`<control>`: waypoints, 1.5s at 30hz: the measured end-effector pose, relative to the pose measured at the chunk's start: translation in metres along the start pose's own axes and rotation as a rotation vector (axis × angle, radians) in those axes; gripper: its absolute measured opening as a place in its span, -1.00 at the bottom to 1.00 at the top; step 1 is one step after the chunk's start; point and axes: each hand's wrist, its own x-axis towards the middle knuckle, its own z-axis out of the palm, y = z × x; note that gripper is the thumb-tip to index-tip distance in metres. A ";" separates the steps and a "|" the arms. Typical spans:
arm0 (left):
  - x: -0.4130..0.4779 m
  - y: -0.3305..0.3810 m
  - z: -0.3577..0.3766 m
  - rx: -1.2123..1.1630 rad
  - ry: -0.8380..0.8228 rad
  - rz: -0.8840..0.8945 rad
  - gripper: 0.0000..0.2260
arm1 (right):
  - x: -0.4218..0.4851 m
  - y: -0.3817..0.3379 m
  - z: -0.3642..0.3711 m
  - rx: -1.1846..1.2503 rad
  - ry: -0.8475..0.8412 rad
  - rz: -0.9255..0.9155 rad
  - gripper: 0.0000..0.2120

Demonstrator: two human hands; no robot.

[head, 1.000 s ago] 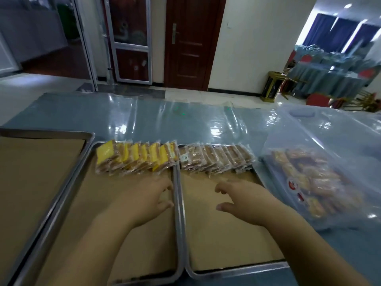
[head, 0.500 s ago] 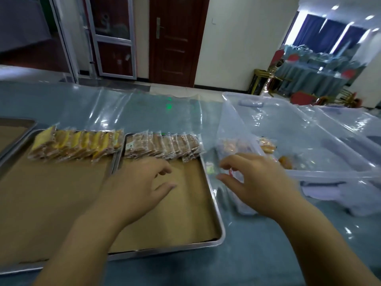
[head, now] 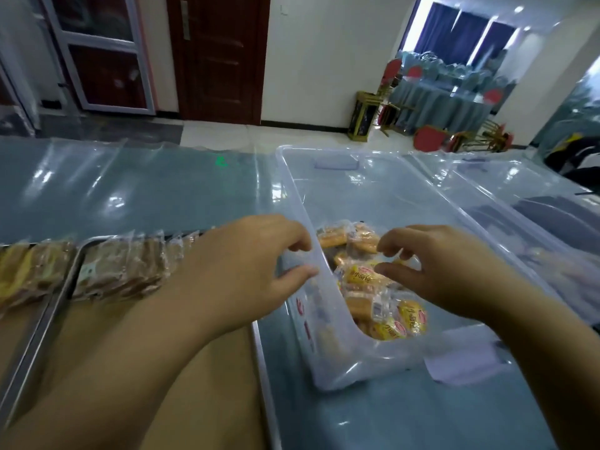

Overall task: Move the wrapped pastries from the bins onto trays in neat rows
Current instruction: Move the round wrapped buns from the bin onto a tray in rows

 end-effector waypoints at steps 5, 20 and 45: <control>0.053 0.014 0.028 0.106 -0.227 0.089 -0.70 | 0.024 0.051 0.019 -0.050 -0.208 -0.026 -0.70; 0.141 0.048 0.155 0.617 -0.955 0.128 -0.82 | 0.078 0.150 0.108 -0.360 -0.824 -0.349 -0.48; 0.144 0.044 0.268 0.638 -1.245 0.319 -0.38 | 0.081 0.157 0.156 -0.372 -0.899 -0.448 -0.77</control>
